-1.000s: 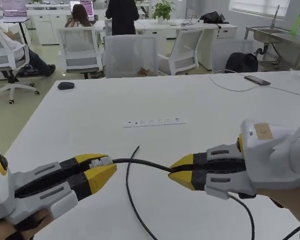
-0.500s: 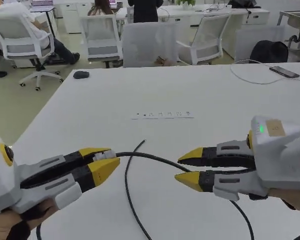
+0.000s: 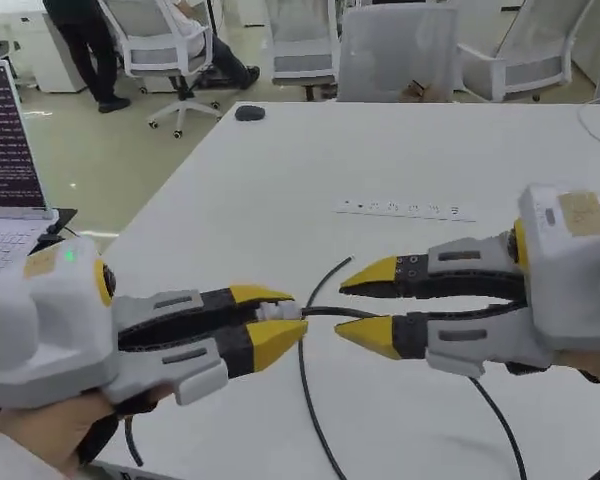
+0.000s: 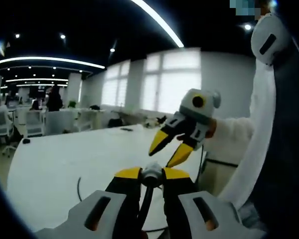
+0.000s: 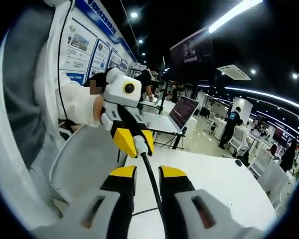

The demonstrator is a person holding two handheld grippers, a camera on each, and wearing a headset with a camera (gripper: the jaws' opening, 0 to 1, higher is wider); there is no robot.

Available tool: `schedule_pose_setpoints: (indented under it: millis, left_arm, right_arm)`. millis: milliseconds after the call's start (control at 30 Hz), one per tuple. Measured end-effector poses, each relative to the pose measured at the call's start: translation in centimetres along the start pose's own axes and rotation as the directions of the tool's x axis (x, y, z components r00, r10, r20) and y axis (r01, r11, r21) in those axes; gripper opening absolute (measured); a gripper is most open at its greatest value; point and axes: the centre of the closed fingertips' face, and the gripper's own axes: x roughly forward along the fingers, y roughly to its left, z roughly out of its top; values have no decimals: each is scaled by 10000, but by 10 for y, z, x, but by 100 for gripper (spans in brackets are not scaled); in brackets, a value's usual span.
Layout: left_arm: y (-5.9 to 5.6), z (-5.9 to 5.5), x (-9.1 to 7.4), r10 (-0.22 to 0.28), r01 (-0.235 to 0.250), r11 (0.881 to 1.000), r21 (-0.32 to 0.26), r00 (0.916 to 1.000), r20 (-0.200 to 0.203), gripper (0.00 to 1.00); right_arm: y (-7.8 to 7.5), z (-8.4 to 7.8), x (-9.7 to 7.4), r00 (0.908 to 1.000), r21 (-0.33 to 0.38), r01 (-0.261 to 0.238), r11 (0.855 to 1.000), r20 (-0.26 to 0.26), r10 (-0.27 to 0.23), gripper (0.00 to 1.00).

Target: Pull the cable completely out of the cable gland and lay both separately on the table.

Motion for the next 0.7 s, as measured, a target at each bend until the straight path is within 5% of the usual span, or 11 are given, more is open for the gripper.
schedule_pose_setpoints:
  millis: [167, 267, 367, 567, 700]
  left_arm:
    - [-1, 2, 0, -783, 786, 9966, 238, 9968, -132, 17]
    - [6, -2, -7, -1224, 1238, 9918, 320, 9916, -408, 17]
    - [16, -3, -18, -1527, 1542, 9875, 327, 9873, -445, 17]
    - [29, -4, -33, -1672, 1686, 9851, 354, 9852, -389, 17]
    - [45, -3, -51, -1465, 1464, 9891, 135, 9892, 13, 17]
  right_arm:
    - [3, 2, 13, 10000, 72, 1, 10000, -84, 0, 5]
    - [5, 2, 21, 9996, -355, 172, 9992, -219, -180, 5]
    - [2, 5, 34, 9989, 157, 477, 9987, 33, -477, 5]
    - [-5, 5, 48, 9946, 556, 1034, 9931, -163, -1026, 4]
    - [-10, -2, 49, 9891, 643, 1393, 9882, -579, -1357, 4]
